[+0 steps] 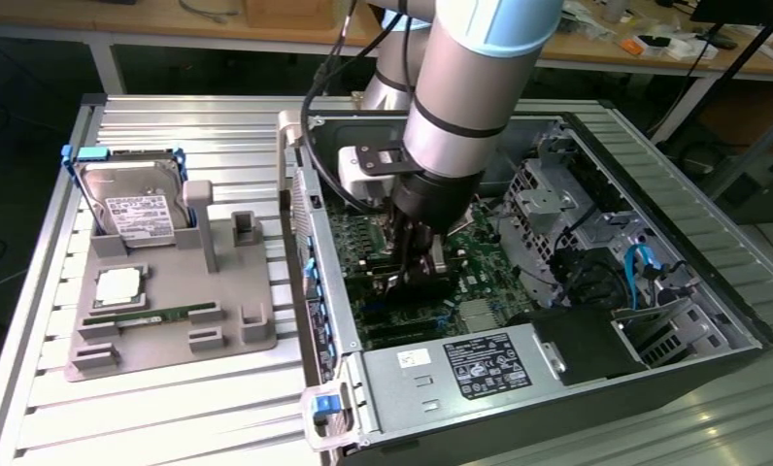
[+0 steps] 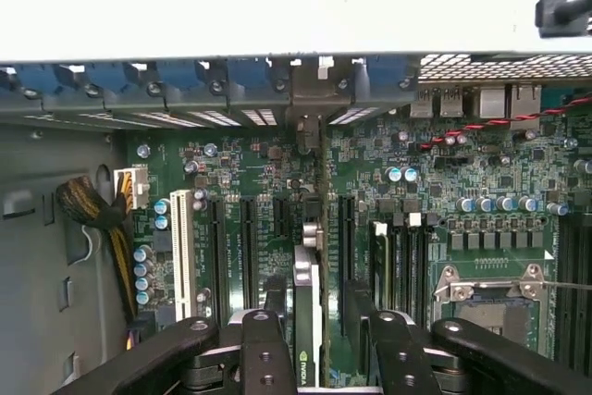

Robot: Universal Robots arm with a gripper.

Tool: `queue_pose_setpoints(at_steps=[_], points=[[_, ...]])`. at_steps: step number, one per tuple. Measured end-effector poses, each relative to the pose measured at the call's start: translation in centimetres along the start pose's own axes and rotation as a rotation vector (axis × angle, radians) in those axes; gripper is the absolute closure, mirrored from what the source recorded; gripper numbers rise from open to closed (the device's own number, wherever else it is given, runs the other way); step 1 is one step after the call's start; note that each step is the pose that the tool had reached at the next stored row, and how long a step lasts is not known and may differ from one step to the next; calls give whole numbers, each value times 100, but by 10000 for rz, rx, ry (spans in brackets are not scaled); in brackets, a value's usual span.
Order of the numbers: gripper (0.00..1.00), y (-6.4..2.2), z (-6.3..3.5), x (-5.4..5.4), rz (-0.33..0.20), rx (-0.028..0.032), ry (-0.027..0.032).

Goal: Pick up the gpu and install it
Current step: 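Insert the gpu into the slot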

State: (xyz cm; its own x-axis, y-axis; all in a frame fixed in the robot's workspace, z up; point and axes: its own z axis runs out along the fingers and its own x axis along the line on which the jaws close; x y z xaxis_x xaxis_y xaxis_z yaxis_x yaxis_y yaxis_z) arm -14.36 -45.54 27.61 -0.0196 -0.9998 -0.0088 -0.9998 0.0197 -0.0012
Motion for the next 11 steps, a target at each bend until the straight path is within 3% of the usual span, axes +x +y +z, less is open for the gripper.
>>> queue_pose_setpoints(at_steps=[11], points=[[61,0,-106,-3,0,0,0]])
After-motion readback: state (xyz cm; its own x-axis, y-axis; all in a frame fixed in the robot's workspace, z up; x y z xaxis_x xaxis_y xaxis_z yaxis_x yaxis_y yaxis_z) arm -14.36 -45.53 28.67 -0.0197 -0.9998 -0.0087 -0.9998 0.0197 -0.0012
